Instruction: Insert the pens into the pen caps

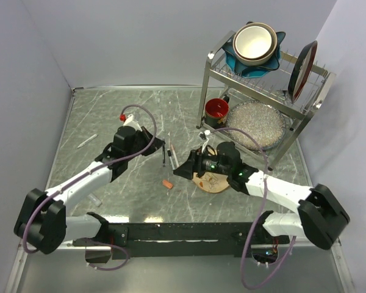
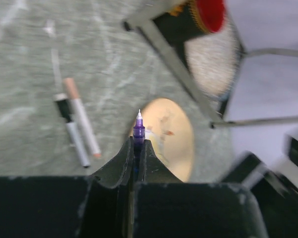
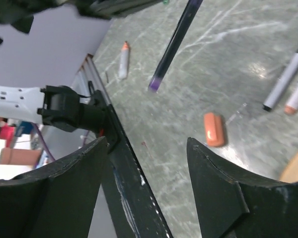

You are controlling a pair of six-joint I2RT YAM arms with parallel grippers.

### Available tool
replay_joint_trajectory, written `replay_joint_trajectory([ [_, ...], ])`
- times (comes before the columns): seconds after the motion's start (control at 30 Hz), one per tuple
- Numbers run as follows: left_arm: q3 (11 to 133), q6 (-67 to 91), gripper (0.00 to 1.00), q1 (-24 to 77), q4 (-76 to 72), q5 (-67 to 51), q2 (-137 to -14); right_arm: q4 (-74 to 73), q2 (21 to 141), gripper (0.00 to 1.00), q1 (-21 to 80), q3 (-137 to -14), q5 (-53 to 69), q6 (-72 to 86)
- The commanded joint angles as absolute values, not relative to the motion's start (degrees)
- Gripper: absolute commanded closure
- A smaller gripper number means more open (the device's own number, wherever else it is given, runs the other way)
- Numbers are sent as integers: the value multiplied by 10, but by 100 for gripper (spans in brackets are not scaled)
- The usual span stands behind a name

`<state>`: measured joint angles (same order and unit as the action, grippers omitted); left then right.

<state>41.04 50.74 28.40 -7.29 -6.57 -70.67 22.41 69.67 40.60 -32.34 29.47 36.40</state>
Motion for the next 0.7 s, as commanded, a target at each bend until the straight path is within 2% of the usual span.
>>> replay_joint_trajectory([
  [0.0, 389, 534, 99, 302, -156, -125, -670, 342, 736, 28, 406, -363, 328, 423],
  [0.27, 352, 560, 99, 314, -205, -108, -628, 347, 768, 28, 421, -389, 308, 453],
  [0.4, 354, 562, 99, 321, -203, -104, -614, 353, 786, 32, 424, -396, 303, 471],
  [0.57, 350, 571, 99, 327, -210, -98, -604, 388, 809, 49, 433, -401, 317, 498],
  [0.67, 349, 569, 99, 330, -214, -102, -594, 410, 812, 71, 438, -395, 317, 511],
])
